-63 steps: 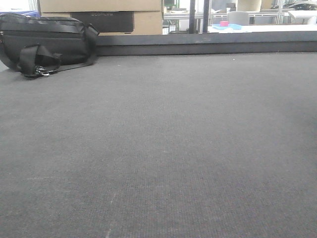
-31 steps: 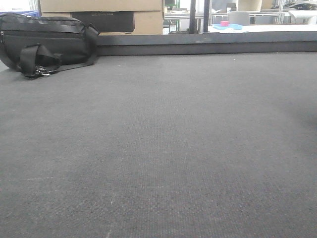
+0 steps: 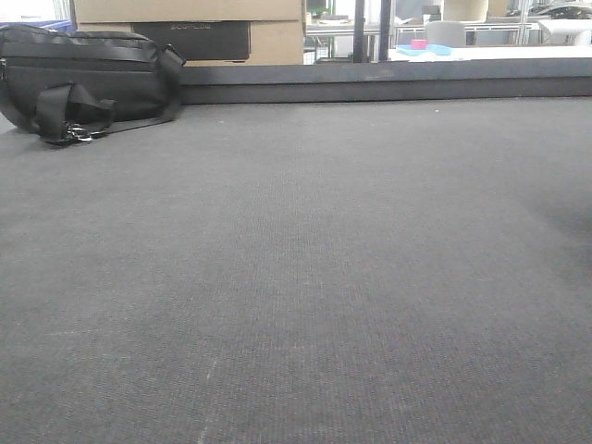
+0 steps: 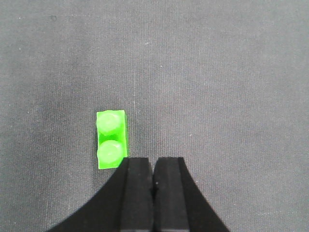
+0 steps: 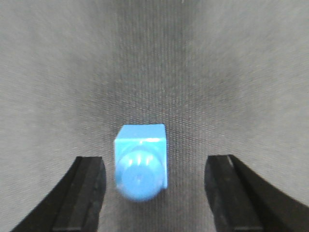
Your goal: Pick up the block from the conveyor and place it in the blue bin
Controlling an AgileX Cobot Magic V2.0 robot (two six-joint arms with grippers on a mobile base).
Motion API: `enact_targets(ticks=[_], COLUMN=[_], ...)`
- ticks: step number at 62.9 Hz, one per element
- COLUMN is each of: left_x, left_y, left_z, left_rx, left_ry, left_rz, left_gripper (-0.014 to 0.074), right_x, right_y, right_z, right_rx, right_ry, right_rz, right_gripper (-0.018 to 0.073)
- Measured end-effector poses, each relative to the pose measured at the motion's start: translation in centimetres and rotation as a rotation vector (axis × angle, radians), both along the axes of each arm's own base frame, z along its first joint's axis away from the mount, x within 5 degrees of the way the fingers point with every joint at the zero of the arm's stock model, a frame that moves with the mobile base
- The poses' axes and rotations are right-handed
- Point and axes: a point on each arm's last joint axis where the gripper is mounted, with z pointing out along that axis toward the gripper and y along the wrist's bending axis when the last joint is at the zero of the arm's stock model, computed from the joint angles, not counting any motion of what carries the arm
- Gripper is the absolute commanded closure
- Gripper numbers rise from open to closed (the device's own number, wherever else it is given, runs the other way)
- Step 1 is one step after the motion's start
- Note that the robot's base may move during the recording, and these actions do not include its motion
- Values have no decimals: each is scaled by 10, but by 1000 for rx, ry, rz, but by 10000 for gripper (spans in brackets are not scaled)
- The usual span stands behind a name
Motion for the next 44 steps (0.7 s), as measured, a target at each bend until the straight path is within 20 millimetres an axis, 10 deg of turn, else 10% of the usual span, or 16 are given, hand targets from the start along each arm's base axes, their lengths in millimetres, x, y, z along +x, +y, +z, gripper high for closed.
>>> enact_targets(ticks=[27,44], left_x=[0,-1], left_y=[0,0], left_z=[0,-1], left_rx=[0,-15], left_ry=[0,18], left_rz=[0,22], left_gripper=[707,707], right_x=[9,8], right_y=[0,0], right_z=[-35,-35], right_rx=[-11,-11], right_ry=[63,72], right_rz=[36,39], right_gripper=[256,722])
